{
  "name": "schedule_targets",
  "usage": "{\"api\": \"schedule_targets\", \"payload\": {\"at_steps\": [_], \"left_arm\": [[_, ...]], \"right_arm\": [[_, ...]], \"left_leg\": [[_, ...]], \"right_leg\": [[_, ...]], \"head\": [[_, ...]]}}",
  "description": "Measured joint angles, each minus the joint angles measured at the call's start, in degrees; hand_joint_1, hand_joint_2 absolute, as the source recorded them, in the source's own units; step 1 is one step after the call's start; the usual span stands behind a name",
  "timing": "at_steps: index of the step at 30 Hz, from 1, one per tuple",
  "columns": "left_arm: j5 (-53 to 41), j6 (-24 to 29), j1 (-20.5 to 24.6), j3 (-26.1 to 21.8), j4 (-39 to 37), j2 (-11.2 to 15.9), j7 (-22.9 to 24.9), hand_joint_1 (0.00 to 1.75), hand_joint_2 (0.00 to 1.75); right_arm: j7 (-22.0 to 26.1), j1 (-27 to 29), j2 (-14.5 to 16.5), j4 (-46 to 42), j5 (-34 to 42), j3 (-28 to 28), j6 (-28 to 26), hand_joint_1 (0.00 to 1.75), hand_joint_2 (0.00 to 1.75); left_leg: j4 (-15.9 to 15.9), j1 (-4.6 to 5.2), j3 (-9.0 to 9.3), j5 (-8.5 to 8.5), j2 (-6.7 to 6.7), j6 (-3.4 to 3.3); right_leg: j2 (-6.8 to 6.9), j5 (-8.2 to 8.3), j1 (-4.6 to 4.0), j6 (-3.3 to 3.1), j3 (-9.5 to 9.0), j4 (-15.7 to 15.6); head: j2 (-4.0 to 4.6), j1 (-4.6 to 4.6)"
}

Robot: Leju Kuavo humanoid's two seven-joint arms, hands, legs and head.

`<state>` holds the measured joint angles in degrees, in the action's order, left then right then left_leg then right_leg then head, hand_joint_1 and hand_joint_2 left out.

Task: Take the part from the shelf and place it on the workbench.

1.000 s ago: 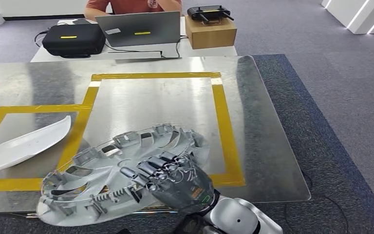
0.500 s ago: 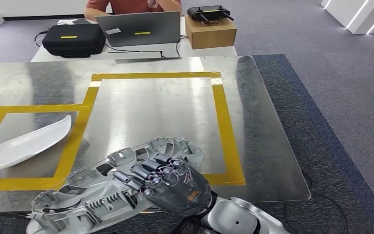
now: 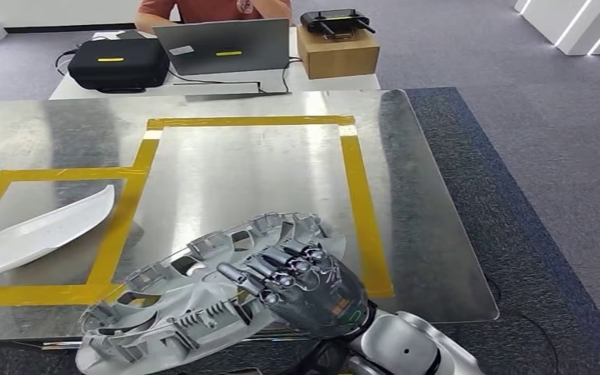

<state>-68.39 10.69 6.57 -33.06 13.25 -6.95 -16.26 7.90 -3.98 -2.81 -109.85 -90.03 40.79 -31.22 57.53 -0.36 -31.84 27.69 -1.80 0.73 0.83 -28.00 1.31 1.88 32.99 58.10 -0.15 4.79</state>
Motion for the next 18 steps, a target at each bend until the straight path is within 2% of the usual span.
{"api": "schedule_targets", "payload": {"at_steps": [4,7,11,18], "left_arm": [[-0.03,0.0,-0.02,-0.17,0.0,0.0,-0.07,0.0,0.0],[-0.37,0.0,-0.06,-0.49,0.0,-0.02,-0.21,0.0,0.0],[-0.96,0.0,-0.08,-1.14,0.0,-0.09,-0.37,0.0,0.0],[-1.8,0.0,-0.07,-1.58,0.0,-0.27,-0.62,0.0,0.0]], "right_arm": [[1.88,1.08,-0.04,-0.52,0.0,-2.57,-0.23,1.75,1.75],[7.45,3.17,0.49,-1.22,0.0,-6.42,-1.22,1.75,1.75],[13.03,6.36,2.97,-1.76,0.0,-12.77,-2.72,1.75,1.75],[15.37,9.22,5.97,-1.85,0.0,-19.41,-3.52,1.75,1.75]], "left_leg": [[0.01,0.0,0.0,0.0,0.0,-0.01],[0.02,0.0,-0.02,0.01,0.02,-0.01],[0.02,0.0,-0.02,0.05,0.02,-0.06],[0.02,0.0,-0.02,0.05,0.01,-0.08]], "right_leg": [[0.01,0.0,0.0,0.0,0.01,0.0],[0.04,0.0,0.0,0.0,0.01,0.0],[0.04,0.0,0.0,0.01,0.01,0.0],[0.02,0.0,0.0,0.01,0.01,0.0]], "head": [[0.0,-0.01],[0.0,0.0],[0.0,-0.01],[0.0,0.01]]}}
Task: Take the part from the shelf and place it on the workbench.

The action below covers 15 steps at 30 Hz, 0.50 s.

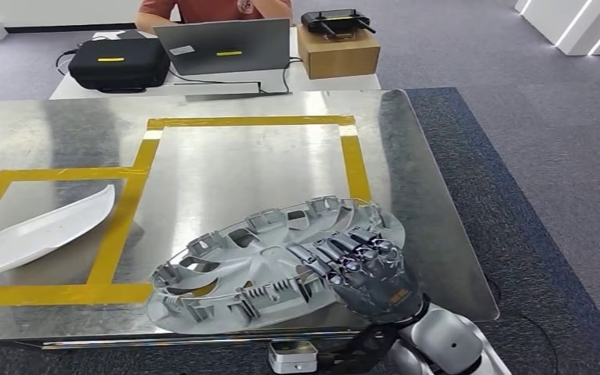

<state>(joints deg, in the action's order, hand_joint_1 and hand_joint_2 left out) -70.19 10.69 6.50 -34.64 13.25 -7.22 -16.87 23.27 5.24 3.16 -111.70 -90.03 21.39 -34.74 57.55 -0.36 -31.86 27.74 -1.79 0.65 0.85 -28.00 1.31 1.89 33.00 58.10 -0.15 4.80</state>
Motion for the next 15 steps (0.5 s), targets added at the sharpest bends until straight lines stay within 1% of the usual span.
{"api": "schedule_targets", "payload": {"at_steps": [6,15], "left_arm": [[-0.66,-0.04,0.03,-0.28,0.0,-0.22,-0.08,0.0,0.0],[-1.23,-0.04,0.06,-1.03,0.0,-0.37,-0.24,0.0,0.0]], "right_arm": [[1.03,0.77,0.66,0.13,0.0,-1.83,-0.16,1.75,1.75],[0.78,0.95,0.77,0.67,0.0,-3.37,-0.16,1.75,1.75]], "left_leg": [[0.01,0.0,0.0,0.0,0.0,0.0],[0.01,0.0,0.0,0.0,0.0,0.0]], "right_leg": [[0.0,0.0,0.0,0.0,-0.01,0.0],[-0.01,0.0,0.0,0.0,0.0,0.0]], "head": [[0.0,-0.02],[0.0,-0.01]]}}
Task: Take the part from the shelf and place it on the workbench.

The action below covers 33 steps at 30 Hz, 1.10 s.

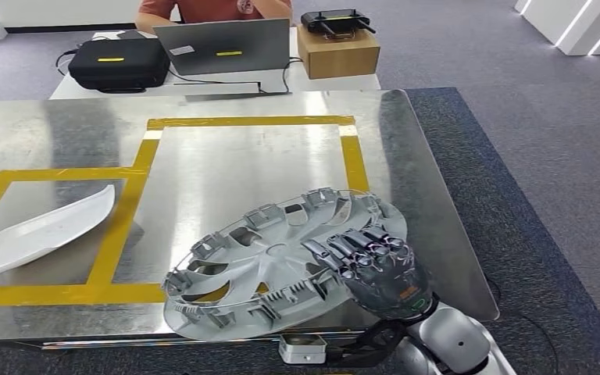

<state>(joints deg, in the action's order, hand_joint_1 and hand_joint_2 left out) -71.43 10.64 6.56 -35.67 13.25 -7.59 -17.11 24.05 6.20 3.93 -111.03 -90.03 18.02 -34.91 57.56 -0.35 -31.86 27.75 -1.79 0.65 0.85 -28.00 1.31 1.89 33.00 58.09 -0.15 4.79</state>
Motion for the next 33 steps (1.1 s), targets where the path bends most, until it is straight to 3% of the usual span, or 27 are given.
{"api": "schedule_targets", "payload": {"at_steps": [10,14,18,22,33], "left_arm": [[-0.37,0.02,0.01,-0.05,0.0,0.01,-0.17,0.0,0.0],[-0.42,0.03,0.02,-0.26,0.0,0.01,0.04,0.0,1.75],[-0.5,0.03,0.04,-0.44,0.0,0.01,0.48,0.0,1.75],[-0.6,0.02,0.07,-0.71,0.0,-0.01,0.55,0.0,0.0],[-2.04,0.04,0.09,-1.44,0.0,-0.02,1.37,0.0,0.0]], "right_arm": [[-0.09,0.02,0.0,0.25,0.0,-0.16,0.0,1.75,1.75],[-0.26,0.02,-0.02,0.36,0.0,-0.16,0.02,0.0,1.75],[-0.67,0.0,-0.02,0.39,0.0,-0.16,0.17,0.0,1.75],[-1.38,-0.03,-0.02,0.47,0.0,-0.16,0.39,0.0,1.75],[-7.72,-1.2,-0.59,1.97,0.0,-0.1,1.69,0.0,1.75]], "left_leg": [[0.0,0.0,0.0,0.0,0.0,0.0],[0.0,0.0,0.0,0.0,0.0,0.0],[0.0,0.0,0.0,0.0,0.0,0.0],[0.0,0.0,0.0,0.0,0.0,0.0],[0.0,0.0,0.0,0.0,0.0,0.0]], "right_leg": [[0.0,0.0,0.0,0.0,0.0,0.0],[0.0,0.0,0.0,0.0,0.0,0.0],[0.0,0.0,0.0,0.0,-0.01,0.0],[0.0,0.0,0.0,0.0,-0.01,0.0],[0.0,0.0,0.0,0.0,-0.01,0.0]], "head": [[0.0,0.0],[0.0,0.0],[0.0,0.0],[0.0,0.01],[0.0,0.01]]}}
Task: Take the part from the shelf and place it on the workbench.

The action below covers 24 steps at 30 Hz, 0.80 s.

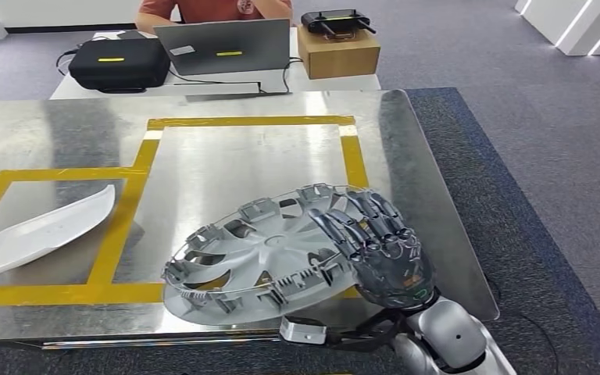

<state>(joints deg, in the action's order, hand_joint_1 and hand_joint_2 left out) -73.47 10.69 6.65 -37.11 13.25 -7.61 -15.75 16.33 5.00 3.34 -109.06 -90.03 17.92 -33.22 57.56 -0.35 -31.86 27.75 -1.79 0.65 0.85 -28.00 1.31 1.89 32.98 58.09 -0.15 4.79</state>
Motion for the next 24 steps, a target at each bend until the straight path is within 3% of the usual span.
{"api": "schedule_targets", "payload": {"at_steps": [1,5,12,20,24], "left_arm": [[-0.15,0.0,0.0,-0.01,0.0,0.0,0.03,0.0,0.0],[-0.64,-0.02,0.01,-0.01,0.0,0.0,0.07,0.0,0.0],[-1.56,-0.04,0.05,-0.08,0.0,0.0,0.12,0.0,0.0],[-1.87,-0.04,0.06,-0.18,0.0,0.0,0.12,0.0,0.0],[-2.5,-0.19,0.17,-0.39,0.0,-0.02,0.06,0.0,0.0]], "right_arm": [[-1.16,-0.18,-0.29,0.27,0.0,0.04,0.22,0.0,1.75],[-5.91,-1.21,-1.83,1.59,-0.01,0.18,0.99,0.0,0.0],[-17.52,-3.78,-5.86,6.59,-0.02,1.14,1.98,0.0,0.0],[-19.57,-4.3,-7.11,8.99,-0.02,1.27,1.94,0.0,0.0],[-24.08,-5.59,-9.85,13.41,-0.1,1.27,2.58,0.0,0.0]], "left_leg": [[0.0,0.0,0.0,0.0,0.0,0.0],[0.0,0.0,0.0,0.0,0.0,0.0],[0.03,0.0,0.0,0.0,0.0,0.0],[0.03,0.0,0.0,0.0,0.0,0.0],[0.04,0.0,-0.03,0.01,0.0,-0.01]], "right_leg": [[0.0,0.0,0.0,0.0,0.0,0.0],[0.0,0.01,0.0,0.01,0.0,0.0],[0.0,0.02,0.01,0.03,0.0,0.0],[0.0,0.02,0.01,0.03,0.0,0.0],[0.0,0.02,0.0,0.03,0.01,0.0]], "head": [[0.0,0.0],[0.0,-0.01],[0.0,0.0],[0.0,0.01],[0.0,-0.01]]}}
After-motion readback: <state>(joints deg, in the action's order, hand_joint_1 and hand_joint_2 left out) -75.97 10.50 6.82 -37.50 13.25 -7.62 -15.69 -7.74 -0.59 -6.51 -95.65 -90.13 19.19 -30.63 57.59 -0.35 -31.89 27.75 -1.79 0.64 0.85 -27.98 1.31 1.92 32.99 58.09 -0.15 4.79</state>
